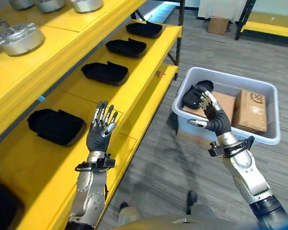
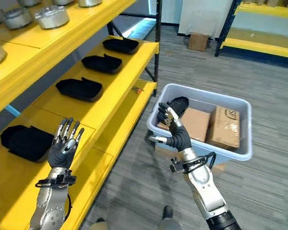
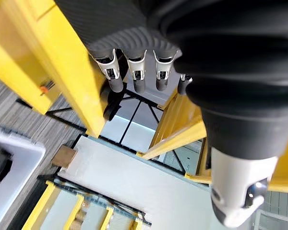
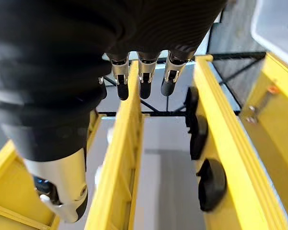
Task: Move parts from the plastic box to the shelf.
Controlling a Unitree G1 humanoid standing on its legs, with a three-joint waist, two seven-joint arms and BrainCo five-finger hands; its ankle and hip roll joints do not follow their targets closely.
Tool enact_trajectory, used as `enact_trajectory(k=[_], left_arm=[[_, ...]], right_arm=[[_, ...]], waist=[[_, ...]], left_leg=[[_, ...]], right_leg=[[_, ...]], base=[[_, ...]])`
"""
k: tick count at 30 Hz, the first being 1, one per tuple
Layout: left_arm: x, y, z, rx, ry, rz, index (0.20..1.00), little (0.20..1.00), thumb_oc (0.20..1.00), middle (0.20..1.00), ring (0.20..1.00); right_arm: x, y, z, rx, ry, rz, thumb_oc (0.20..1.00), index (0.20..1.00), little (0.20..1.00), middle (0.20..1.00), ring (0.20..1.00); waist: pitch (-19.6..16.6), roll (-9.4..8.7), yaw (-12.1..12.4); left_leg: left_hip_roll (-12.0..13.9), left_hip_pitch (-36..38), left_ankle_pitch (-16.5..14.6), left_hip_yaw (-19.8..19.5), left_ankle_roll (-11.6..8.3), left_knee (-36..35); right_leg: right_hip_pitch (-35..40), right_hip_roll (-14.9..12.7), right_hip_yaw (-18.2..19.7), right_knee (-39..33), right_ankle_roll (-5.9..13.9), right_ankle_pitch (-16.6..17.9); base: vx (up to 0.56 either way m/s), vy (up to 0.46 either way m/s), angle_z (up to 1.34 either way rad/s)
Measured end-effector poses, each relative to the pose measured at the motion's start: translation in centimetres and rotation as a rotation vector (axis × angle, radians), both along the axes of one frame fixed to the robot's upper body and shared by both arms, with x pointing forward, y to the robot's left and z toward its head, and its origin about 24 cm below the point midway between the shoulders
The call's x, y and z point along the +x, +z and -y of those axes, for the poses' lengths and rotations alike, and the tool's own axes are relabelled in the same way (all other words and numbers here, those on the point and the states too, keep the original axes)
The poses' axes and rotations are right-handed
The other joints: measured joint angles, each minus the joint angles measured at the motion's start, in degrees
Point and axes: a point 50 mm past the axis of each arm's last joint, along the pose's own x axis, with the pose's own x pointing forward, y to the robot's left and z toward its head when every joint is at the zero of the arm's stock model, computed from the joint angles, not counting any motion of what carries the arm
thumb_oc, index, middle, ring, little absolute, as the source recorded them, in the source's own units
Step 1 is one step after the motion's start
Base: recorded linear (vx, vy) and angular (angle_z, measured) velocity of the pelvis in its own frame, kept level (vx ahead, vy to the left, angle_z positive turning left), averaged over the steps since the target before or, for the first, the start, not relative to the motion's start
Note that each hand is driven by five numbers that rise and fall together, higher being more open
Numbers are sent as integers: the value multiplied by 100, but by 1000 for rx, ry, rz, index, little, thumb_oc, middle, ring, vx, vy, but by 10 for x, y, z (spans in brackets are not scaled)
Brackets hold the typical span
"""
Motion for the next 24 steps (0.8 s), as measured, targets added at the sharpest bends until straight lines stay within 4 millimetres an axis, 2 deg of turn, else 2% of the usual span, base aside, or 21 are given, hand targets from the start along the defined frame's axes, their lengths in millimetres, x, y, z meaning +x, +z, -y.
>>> enact_trajectory(k=[1,2,3,4,5,7,8,9,11,12,13,14,15,16,18,21,22,23,24], left_arm=[[0,0,3,-4,-9,-4,1000,1000,1000,1000,1000],[4,3,8,-12,-23,10,1000,1000,1000,1000,1000],[8,6,11,-18,-34,25,1000,1000,1000,1000,1000],[12,9,13,-23,-40,41,1000,1000,1000,1000,1000],[13,9,14,-23,-41,40,1000,1000,1000,1000,1000],[15,3,12,-21,-31,17,1000,1000,1000,1000,1000],[15,1,11,-20,-27,7,1000,1000,1000,1000,1000],[16,-2,11,-21,-20,-6,1000,1000,1000,1000,1000],[17,-2,12,-32,-17,-3,1000,1000,1000,1000,1000],[16,-3,11,-39,-9,-6,1000,1000,1000,1000,1000],[15,-3,13,-46,-14,-3,1000,1000,1000,1000,1000],[17,-1,16,-56,-18,5,1000,1000,1000,1000,1000],[19,2,15,-52,-16,20,1000,1000,1000,1000,1000],[22,15,16,-42,-33,74,1000,1000,1000,1000,1000],[22,25,15,-37,-33,122,1000,1000,1000,1000,1000],[18,22,10,-31,-13,108,1000,1000,1000,1000,1000],[17,21,10,-31,-12,103,1000,1000,1000,1000,1000],[14,18,8,-33,1,84,1000,1000,1000,1000,1000],[13,17,8,-34,5,78,1000,1000,1000,1000,1000]], right_arm=[[0,1,-2,4,5,6,1000,1000,1000,1000,1000],[-2,5,-4,10,11,23,1000,1000,1000,1000,1000],[-1,12,-3,6,9,58,1000,1000,1000,1000,1000],[0,12,-3,-6,15,57,1000,1000,1000,1000,1000],[-1,8,-3,3,9,40,1000,1000,1000,1000,1000],[1,1,-3,-2,5,17,1000,1000,1000,1000,1000],[4,-1,-2,-14,-2,6,1000,1000,1000,1000,1000],[9,-5,1,-24,-19,-13,1000,1000,1000,1000,1000],[8,-9,4,-20,-36,-27,1000,1000,1000,1000,1000],[7,-8,3,-22,-32,-22,1000,1000,1000,1000,1000],[4,-4,6,-30,-34,-8,1000,1000,1000,1000,1000],[1,0,10,-35,-42,8,1000,1000,1000,1000,1000],[-2,-3,13,-16,-61,-3,1000,1000,1000,1000,1000],[-5,-5,7,-16,-34,-10,1000,1000,1000,1000,1000],[-6,-7,-3,-10,8,-21,1000,1000,1000,1000,1000],[-3,-3,-14,-7,61,-8,1000,1000,1000,1000,1000],[-2,-1,-14,-8,62,3,1000,1000,1000,1000,1000],[-3,3,-13,-8,65,15,1000,1000,1000,1000,1000],[-3,3,-13,-9,64,17,1000,1000,1000,1000,1000]], waist=[[1,-26,60],[-20,-57,-36],[91,-25,-13],[153,19,33],[193,95,38],[320,34,173],[434,115,302],[680,198,378],[796,304,337],[786,390,337],[735,538,229],[754,693,153],[770,602,38],[755,526,20],[747,516,71],[728,495,209],[727,489,217],[688,451,216],[677,431,210]], left_leg=[[-200,-123,-297,59,-35,394],[-596,-462,-901,60,-81,741],[-1009,-456,-1231,67,88,523],[-1153,-498,-1301,116,152,259],[-1161,-519,-1365,186,119,78],[-1214,-433,-1314,131,-46,-1670],[-1141,-324,-1220,2,-132,-2336],[-969,-224,-1109,-175,-168,-2704],[-852,-167,-968,-86,-179,-2487],[-882,-46,-1043,-97,-66,-2276],[-901,187,-1355,-57,234,-2238],[-919,326,-1322,79,276,-2243],[-1102,522,-1167,245,276,-2436],[-1379,740,-1095,514,446,-2661],[-1551,809,-1162,625,546,-2659],[-1583,970,-1163,662,547,-2658],[-1575,995,-1165,662,548,-2659],[-1576,1009,-1206,710,600,-2660],[-1564,1000,-1206,721,600,-2660]], right_leg=[[155,22,7,-252,-81,131],[51,-24,67,-372,-104,218],[17,-120,165,-396,-112,246],[57,-49,196,-541,-153,298],[158,46,271,-659,-177,357],[142,57,578,-830,76,531],[224,150,820,-1031,152,609],[409,283,1036,-1092,93,601],[525,398,1180,-1124,35,530],[621,431,1405,-1102,53,492],[638,463,1534,-1119,135,433],[714,477,1511,-1104,206,423],[773,221,1491,-1100,290,363],[779,-65,1378,-1119,425,448],[782,-251,1383,-1119,557,535],[942,-289,1401,-1121,754,653],[975,-284,1402,-1121,780,636],[985,-293,1404,-1093,904,548],[963,-283,1406,-1093,913,539]], base=[[70,28,-30],[65,41,-21],[107,93,-22],[214,170,-37],[236,189,-43],[212,163,-64],[144,177,-113],[165,219,-110],[167,198,-108],[194,218,-129],[232,283,-108],[129,204,-67],[118,227,-53],[95,193,-45],[63,117,-30],[71,76,1],[150,125,1],[89,47,-5],[48,34,-15]])
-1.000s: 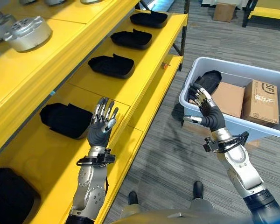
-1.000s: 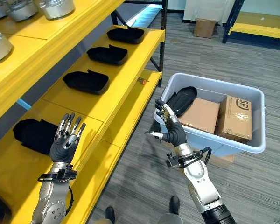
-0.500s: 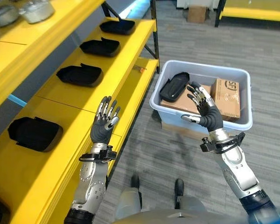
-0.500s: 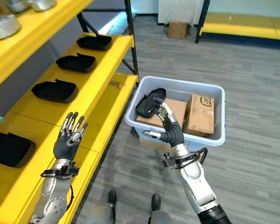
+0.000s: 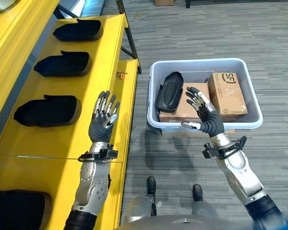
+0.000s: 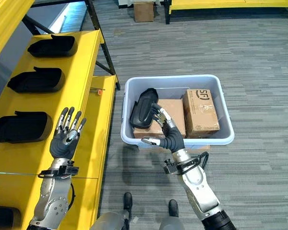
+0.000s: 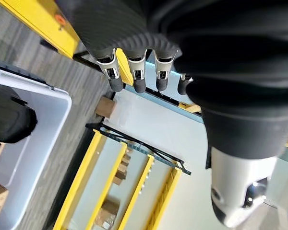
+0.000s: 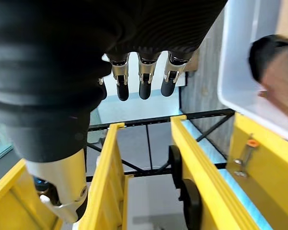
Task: Move parts from the plastic box to the shelf.
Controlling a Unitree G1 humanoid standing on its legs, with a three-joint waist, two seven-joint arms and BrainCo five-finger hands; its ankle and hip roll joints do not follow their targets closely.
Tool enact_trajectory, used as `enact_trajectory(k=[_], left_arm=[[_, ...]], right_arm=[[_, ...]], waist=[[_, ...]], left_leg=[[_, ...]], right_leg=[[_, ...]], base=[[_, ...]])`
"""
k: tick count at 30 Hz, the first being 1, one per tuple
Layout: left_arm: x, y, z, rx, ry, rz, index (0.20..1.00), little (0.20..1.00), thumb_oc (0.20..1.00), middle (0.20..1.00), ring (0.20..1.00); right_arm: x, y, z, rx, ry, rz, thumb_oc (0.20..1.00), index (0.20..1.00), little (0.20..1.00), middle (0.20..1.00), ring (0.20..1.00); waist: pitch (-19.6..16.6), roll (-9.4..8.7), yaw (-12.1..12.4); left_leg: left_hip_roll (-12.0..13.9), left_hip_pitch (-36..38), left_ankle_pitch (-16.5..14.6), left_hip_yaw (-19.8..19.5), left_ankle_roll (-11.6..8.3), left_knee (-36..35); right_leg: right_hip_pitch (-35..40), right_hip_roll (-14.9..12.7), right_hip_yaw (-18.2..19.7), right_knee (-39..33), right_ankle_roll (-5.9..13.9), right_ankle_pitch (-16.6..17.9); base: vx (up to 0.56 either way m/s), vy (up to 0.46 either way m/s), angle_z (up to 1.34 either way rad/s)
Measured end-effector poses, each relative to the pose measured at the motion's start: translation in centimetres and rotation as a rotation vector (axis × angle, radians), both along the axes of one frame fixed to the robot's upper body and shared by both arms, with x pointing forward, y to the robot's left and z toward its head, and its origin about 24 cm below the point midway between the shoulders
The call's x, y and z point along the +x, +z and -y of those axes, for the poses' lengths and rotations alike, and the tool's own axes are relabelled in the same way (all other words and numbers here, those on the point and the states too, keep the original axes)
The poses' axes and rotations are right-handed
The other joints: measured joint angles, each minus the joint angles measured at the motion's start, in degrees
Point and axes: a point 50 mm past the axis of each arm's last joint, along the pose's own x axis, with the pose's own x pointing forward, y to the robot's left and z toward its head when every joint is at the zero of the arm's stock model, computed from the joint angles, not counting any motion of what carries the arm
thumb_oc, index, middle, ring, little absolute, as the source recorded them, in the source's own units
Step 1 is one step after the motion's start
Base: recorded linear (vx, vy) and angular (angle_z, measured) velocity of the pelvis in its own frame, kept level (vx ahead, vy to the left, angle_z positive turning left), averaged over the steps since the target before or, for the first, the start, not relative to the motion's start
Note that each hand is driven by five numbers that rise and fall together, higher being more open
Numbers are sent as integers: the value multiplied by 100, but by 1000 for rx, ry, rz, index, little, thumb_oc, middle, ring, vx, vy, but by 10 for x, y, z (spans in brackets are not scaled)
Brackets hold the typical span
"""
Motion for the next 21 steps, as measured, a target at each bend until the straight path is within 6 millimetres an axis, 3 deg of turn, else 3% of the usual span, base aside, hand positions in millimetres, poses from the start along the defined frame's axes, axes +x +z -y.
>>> enact_trajectory(k=[3,6,11,14,15,17,19,21], left_arm=[[1,0,0,-1,2,1,1000,1000,1000,1000,1000],[4,5,2,-5,-2,19,1000,1000,1000,1000,1000],[1,0,-1,-6,19,-9,1000,1000,1000,1000,1000],[1,-1,0,-5,17,-13,1000,1000,1000,1000,1000],[1,0,0,-4,15,-12,1000,1000,1000,1000,1000],[8,-2,7,8,-14,-21,1000,1000,1000,1000,1000],[10,-1,6,35,-23,-20,1000,1000,1000,1000,1000],[10,0,4,41,-13,-19,1000,1000,1000,1000,1000]], right_arm=[[0,0,1,-3,-3,-4,1000,1000,1000,1000,1000],[0,-2,0,-4,0,-11,1000,1000,1000,1000,1000],[1,-9,-2,-10,2,-42,1000,1000,1000,1000,1000],[1,-11,-3,-9,5,-53,1000,1000,1000,1000,1000],[1,-11,-4,-7,7,-57,1000,1000,1000,1000,1000],[2,-11,-7,-18,23,-58,1000,1000,1000,1000,1000],[1,-14,-17,-19,64,-69,1000,1000,1000,1000,1000],[-1,-16,-23,-34,87,-73,1000,1000,1000,1000,1000]], waist=[[-54,-96,-15],[-213,-317,-20],[-483,-367,38],[-518,-381,41],[-524,-363,50],[-448,-96,-22],[-405,-73,-112],[-407,-95,-122]], left_leg=[[13,-26,0,65,0,0],[9,-255,-127,103,-42,3],[-77,-493,-278,93,-4,202],[-232,-495,-274,88,122,236],[-258,-489,-286,87,145,229],[-155,-468,-267,40,223,248],[-184,-294,-322,68,329,204],[-304,-139,-419,125,412,98]], right_leg=[[-62,9,6,0,29,-62],[-313,3,-1,-22,-143,-323],[-441,-97,7,-21,-171,-347],[-449,-211,-8,36,-71,-287],[-512,-240,-8,161,-60,-315],[-1116,-96,74,1403,45,-435],[-1657,-153,101,2517,90,-706],[-1796,-407,-116,2182,64,-688]], base=[[22,38,-13],[45,79,-9],[46,117,3],[37,157,1],[8,203,-5],[58,123,-2],[137,22,-12],[206,-123,-16]])
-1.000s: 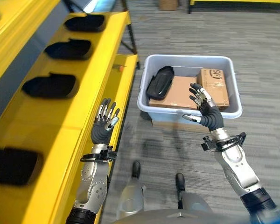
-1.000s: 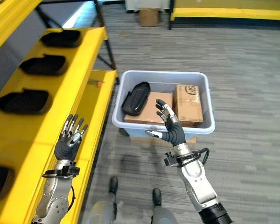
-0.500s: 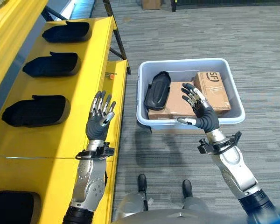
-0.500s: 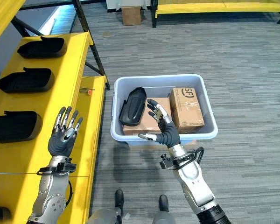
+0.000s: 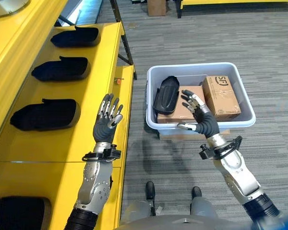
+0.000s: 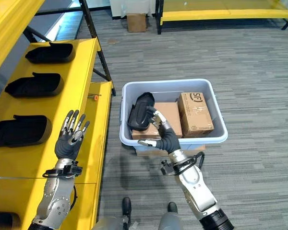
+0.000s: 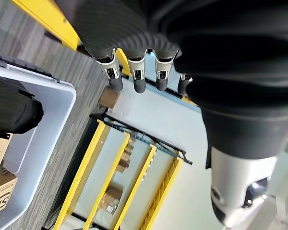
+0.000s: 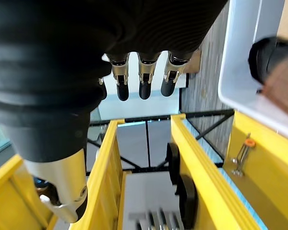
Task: Move parts from the plastic box to the shelf.
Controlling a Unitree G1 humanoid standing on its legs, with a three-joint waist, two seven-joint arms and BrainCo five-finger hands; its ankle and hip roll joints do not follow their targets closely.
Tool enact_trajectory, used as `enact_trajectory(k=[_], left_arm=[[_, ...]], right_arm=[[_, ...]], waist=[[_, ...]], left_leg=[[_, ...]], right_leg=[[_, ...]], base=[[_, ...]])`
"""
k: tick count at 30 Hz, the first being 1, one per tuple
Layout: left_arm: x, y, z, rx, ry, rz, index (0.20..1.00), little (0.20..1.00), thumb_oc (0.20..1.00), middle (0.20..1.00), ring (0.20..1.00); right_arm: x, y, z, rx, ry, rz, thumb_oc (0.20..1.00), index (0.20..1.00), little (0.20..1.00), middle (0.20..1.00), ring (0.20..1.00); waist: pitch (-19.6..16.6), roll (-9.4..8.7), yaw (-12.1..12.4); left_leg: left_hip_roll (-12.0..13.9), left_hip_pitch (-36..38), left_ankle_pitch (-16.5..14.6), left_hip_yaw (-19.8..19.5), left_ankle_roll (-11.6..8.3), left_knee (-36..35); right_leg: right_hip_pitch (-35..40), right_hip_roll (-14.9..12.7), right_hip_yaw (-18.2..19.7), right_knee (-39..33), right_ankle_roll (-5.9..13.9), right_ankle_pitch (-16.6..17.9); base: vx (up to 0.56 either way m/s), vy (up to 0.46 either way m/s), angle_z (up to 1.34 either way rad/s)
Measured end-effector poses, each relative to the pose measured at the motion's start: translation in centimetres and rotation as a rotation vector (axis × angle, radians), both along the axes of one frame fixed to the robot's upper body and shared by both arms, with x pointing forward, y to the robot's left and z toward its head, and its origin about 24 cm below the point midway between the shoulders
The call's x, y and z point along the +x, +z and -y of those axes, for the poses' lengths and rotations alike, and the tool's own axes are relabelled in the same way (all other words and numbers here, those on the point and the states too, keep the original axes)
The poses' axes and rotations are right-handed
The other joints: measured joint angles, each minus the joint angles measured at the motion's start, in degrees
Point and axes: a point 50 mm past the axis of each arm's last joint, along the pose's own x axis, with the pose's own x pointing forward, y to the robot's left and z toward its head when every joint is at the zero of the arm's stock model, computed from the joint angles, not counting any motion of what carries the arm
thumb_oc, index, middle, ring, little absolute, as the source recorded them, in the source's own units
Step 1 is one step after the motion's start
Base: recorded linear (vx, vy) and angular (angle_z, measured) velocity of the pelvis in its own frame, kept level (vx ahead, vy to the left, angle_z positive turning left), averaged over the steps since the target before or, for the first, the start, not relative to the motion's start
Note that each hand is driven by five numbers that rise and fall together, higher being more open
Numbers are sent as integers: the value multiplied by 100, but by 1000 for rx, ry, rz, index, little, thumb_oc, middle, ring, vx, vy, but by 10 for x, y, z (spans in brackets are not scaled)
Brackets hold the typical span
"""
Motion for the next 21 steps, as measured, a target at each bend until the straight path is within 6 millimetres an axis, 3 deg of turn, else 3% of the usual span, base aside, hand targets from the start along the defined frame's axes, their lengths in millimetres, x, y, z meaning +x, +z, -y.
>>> enact_trajectory(k=[2,4,6,7,8,9,12,15,19,21], left_arm=[[1,2,-5,0,26,4,1000,1000,1000,1000,1000],[2,1,-11,-8,69,-3,1000,1000,1000,1000,1000],[-1,-2,-11,-12,72,-16,1000,1000,1000,1000,1000],[-2,-5,-7,-16,57,-27,1000,1000,1000,1000,1000],[-2,-6,-5,-23,52,-30,1000,1000,1000,1000,1000],[-7,-12,5,-74,44,-49,1000,1000,1000,1000,1000],[-6,-8,2,-78,50,-33,1000,1000,1000,1000,1000],[1,-2,4,-73,38,-5,1000,1000,1000,1000,1000],[1,-1,4,-71,36,-2,1000,1000,1000,1000,1000],[3,2,5,-69,33,9,1000,1000,1000,1000,1000]], right_arm=[[2,3,-3,-17,9,19,1000,1000,1000,1000,1000],[8,3,-2,-52,-2,24,1000,1000,1000,1000,1000],[8,2,0,-58,-15,24,1000,1000,1000,1000,1000],[7,0,2,-58,-23,18,1000,1000,1000,1000,1000],[7,1,3,-59,-25,21,1000,1000,1000,1000,1000],[18,12,7,-73,-46,67,1000,1000,1000,1000,1000],[21,18,13,-79,-62,91,1000,1000,1000,1000,1000],[23,17,15,-91,-71,85,1000,1000,1000,1000,1000],[24,18,21,-96,-108,88,1000,1000,1000,1000,1000],[24,16,24,-86,-131,82,1000,1000,1000,1000,1000]], waist=[[67,-12,-24],[177,-112,-13],[174,-247,-81],[85,-428,-80],[49,-452,-61],[136,-88,-61],[103,-32,-96],[106,-5,-241],[119,71,-304],[118,27,-190]], left_leg=[[-52,14,0,28,-124,-93],[-62,152,-135,97,-268,-58],[-25,362,-201,-89,-379,-81],[15,455,-290,-260,-527,-45],[43,459,-320,-311,-575,-47],[631,428,-191,-349,-836,1],[1076,351,-13,-305,-1070,509],[1213,250,158,-352,-1286,630],[1370,201,234,-361,-1311,695],[1379,-471,236,-550,-1314,1574]], right_leg=[[-137,-256,-111,-1144,118,578],[-132,-572,-619,-2217,335,1416],[109,-570,-640,-2175,262,1620],[382,-416,-676,-2135,246,1630],[443,-369,-688,-2217,115,1553],[526,178,-918,-2168,-133,1463],[702,651,-994,-2166,-511,1237],[688,767,-1021,-2143,-676,1126],[668,1000,-1021,-2132,-820,990],[467,1003,-1076,-1965,-888,872]], base=[[257,-206,-3],[199,-212,5],[175,-256,51],[131,-258,64],[210,-419,45],[201,-396,1],[105,-253,-21],[69,-160,-4],[10,-178,0],[-38,-142,38]])
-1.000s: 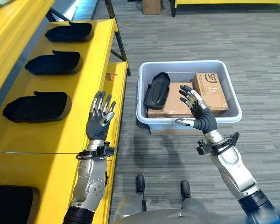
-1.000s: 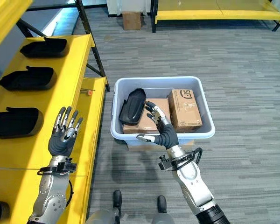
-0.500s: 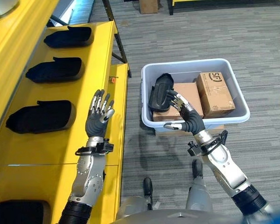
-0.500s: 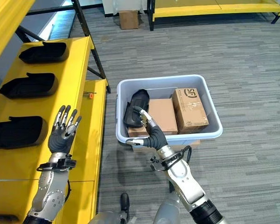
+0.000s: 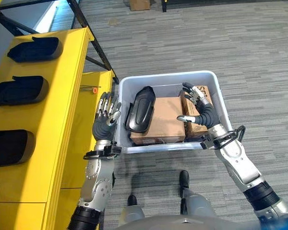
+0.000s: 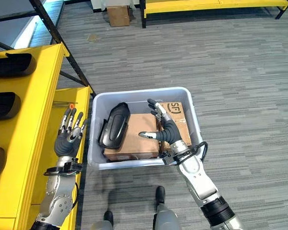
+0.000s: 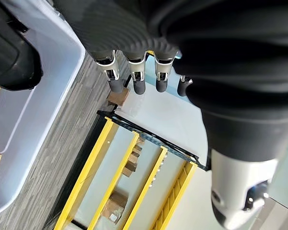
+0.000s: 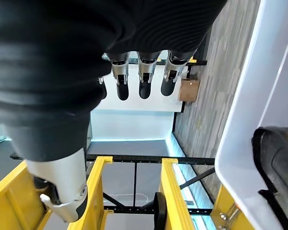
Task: Move parts from the plastic box to the shelf.
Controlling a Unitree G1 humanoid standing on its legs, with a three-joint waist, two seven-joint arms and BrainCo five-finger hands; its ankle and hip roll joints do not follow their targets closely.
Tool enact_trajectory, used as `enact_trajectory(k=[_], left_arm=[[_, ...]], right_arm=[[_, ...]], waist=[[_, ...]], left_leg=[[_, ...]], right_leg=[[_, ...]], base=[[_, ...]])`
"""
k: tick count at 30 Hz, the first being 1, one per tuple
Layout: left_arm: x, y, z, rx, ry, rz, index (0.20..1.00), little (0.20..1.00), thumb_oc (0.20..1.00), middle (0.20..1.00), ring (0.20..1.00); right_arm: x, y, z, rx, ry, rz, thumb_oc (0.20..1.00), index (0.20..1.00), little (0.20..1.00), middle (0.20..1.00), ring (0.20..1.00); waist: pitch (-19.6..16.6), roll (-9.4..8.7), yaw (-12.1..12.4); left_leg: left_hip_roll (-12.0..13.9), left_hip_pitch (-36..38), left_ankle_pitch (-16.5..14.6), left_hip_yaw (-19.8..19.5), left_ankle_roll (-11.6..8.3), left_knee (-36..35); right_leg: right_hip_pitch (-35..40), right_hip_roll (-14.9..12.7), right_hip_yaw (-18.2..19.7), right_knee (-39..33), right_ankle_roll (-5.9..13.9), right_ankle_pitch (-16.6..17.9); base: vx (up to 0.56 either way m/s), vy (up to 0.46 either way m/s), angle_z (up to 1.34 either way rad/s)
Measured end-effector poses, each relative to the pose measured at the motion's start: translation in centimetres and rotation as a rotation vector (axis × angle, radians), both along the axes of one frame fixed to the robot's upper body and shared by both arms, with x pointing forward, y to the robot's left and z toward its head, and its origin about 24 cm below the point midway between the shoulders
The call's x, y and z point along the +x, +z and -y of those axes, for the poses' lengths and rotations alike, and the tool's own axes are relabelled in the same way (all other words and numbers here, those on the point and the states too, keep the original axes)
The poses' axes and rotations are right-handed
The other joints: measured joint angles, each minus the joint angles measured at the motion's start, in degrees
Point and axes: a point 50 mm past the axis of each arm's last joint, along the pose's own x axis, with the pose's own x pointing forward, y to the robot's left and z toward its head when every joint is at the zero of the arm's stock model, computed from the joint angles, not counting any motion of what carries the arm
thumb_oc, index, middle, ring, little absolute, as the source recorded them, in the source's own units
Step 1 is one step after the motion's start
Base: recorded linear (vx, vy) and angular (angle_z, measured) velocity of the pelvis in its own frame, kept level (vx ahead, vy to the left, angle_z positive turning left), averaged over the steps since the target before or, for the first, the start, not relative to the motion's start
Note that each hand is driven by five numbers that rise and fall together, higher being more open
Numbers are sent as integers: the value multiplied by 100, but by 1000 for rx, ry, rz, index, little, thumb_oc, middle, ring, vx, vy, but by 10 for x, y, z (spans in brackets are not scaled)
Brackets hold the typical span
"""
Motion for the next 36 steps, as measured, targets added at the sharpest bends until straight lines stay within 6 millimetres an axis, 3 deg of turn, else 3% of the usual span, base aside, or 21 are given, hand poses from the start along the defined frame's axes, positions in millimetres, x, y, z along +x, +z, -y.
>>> enact_trajectory(k=[1,3,5,7,8,10,12,13,17,20,24,36], left_arm=[[3,3,6,-9,-20,12,1000,1000,1000,1000,1000],[4,3,9,-3,-36,13,1000,1000,1000,1000,1000],[5,2,8,1,-30,7,1000,1000,1000,1000,1000],[4,-1,6,5,-21,-9,1000,1000,1000,1000,1000],[2,-4,3,12,-16,-23,1000,1000,1000,1000,1000],[3,-7,5,16,-24,-35,1000,1000,1000,1000,1000],[6,-2,5,10,-24,-11,1000,1000,1000,1000,1000],[13,7,6,25,-34,27,1000,1000,1000,1000,1000],[11,7,-7,53,2,18,1000,1000,1000,1000,1000],[2,-3,-16,63,35,-27,1000,1000,1000,1000,1000],[2,-3,-14,65,26,-26,1000,1000,1000,1000,1000],[32,30,25,136,-82,105,1000,1000,1000,1000,1000]], right_arm=[[0,1,4,4,-24,8,1000,1000,1000,1000,1000],[2,5,3,36,-45,25,1000,1000,1000,1000,1000],[5,11,3,71,-70,54,1000,1000,1000,1000,1000],[5,11,10,84,-110,57,1000,1000,1000,1000,1000],[5,9,12,82,-117,50,1000,1000,1000,1000,1000],[1,5,22,88,-159,41,1000,1000,1000,1000,1000],[-4,0,34,66,-197,20,1000,1000,1000,1000,1000],[-8,-9,33,70,-194,-13,1000,1000,1000,1000,1000],[-10,-14,13,87,-114,-38,1000,1000,1000,1000,1000],[-10,-12,13,83,-105,-32,1000,1000,1000,1000,1000],[-10,-12,15,81,-106,-32,1000,1000,1000,1000,1000],[-7,-9,12,103,-101,-28,1000,1000,1000,1000,1000]], waist=[[153,-100,155],[294,-290,215],[461,-318,202],[592,-284,200],[629,-284,196],[630,-150,-33],[525,160,-177],[542,-47,-112],[526,-147,204],[554,-271,265],[557,-464,168],[516,-527,-190]], left_leg=[[-50,-665,117,-524,-94,911],[183,-878,20,-369,-88,14],[540,-853,170,-179,-112,-1160],[636,-843,204,-95,-88,-1314],[561,-629,233,-77,-10,-1357],[427,-512,234,442,-10,-1210],[267,-132,167,629,68,-1393],[-178,-69,185,745,255,-1529],[-563,1,56,792,475,-1529],[-589,177,32,828,511,-1533],[-577,204,-13,842,523,-1539],[-518,-110,-12,1189,499,-1547]], right_leg=[[52,-119,-103,-12,-163,-56],[101,-135,-228,-42,-163,-144],[106,13,-203,-12,-120,-157],[123,127,-79,80,-76,-207],[106,157,114,173,-79,-224],[250,102,109,49,-14,-196],[302,101,284,-101,199,-105],[309,-350,272,-85,414,-55],[423,-726,280,-205,564,38],[585,-748,284,-205,598,37],[606,-745,297,-206,719,-80],[14,-673,678,-202,722,27]], base=[[41,15,78],[96,143,59],[79,219,-16],[56,253,-62],[58,234,-84],[83,164,-46],[83,219,-30],[76,225,-4],[41,78,12],[36,29,-1],[13,3,-2],[-25,7,-18]])
